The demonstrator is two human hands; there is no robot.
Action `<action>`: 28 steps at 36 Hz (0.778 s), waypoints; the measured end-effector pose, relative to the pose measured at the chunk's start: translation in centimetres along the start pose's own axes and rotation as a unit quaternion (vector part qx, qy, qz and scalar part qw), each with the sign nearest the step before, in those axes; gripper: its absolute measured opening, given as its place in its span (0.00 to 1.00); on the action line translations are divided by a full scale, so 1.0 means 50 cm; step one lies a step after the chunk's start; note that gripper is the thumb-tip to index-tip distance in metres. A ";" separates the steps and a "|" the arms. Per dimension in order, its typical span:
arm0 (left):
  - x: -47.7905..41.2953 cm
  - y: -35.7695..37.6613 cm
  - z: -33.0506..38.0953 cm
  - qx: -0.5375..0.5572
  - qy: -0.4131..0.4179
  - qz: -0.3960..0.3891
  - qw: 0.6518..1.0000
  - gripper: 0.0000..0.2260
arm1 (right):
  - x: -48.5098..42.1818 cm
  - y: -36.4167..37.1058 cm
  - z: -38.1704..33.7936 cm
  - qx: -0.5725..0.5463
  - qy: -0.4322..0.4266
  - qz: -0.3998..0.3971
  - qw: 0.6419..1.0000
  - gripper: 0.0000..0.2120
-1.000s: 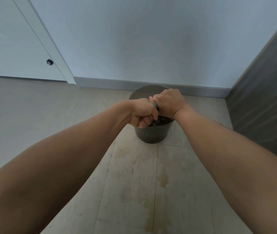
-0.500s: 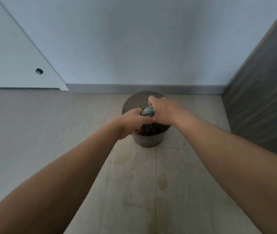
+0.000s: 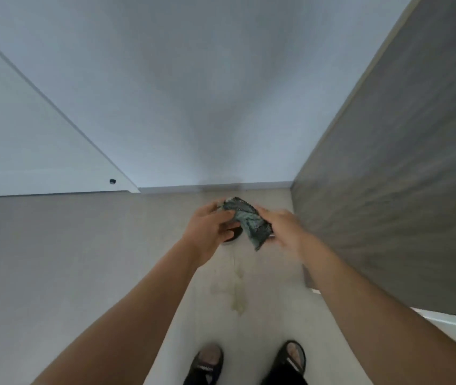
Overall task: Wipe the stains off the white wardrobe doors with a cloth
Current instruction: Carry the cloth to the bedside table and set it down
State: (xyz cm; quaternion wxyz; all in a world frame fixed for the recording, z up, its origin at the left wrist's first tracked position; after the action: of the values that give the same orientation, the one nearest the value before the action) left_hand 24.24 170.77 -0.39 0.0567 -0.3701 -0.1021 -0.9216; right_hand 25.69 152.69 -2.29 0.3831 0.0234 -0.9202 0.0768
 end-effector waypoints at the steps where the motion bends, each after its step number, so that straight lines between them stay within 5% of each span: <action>1: 0.048 0.012 0.040 -0.027 0.013 -0.013 0.999 0.11 | 0.064 -0.012 -0.038 0.022 -0.019 0.004 1.000 0.18; 6: 0.246 0.079 0.177 -0.255 0.146 -0.069 0.954 0.15 | 0.333 -0.075 -0.155 0.093 -0.099 0.017 0.991 0.42; 11: 0.436 0.186 0.249 -0.300 0.246 -0.194 0.901 0.22 | 0.590 -0.165 -0.207 0.101 -0.178 0.074 0.976 0.22; 14: 0.524 0.252 0.250 -0.285 0.273 -0.251 0.884 0.26 | 0.707 -0.211 -0.202 0.116 -0.194 0.112 0.968 0.18; 19: 0.665 0.364 0.219 -0.322 0.305 -0.342 0.829 0.18 | 0.857 -0.311 -0.129 0.013 -0.219 0.191 0.957 0.10; 25: 0.763 0.511 0.144 -0.298 0.230 -0.389 0.841 0.16 | 1.001 -0.489 0.004 -0.173 -0.213 0.246 0.929 0.09; 28: 0.821 0.592 0.078 -0.323 0.194 -0.437 0.817 0.13 | 1.059 -0.553 0.070 -0.226 -0.211 0.251 0.917 0.10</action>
State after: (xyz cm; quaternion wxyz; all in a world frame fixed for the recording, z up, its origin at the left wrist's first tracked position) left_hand 2.66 141.72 35.17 -0.4561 -0.0970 0.0633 -0.8824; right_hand -11.30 125.65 36.22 0.1431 -0.2802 -0.9481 -0.0463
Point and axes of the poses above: each hand's wrist, its own x-axis away from the middle knuckle, its own y-axis out of the palm, z = x × y, the point moved 3 cm from there along -x, towards the middle knuckle, and after that the axes turned 6 degrees about z, right-handed, at the moved point
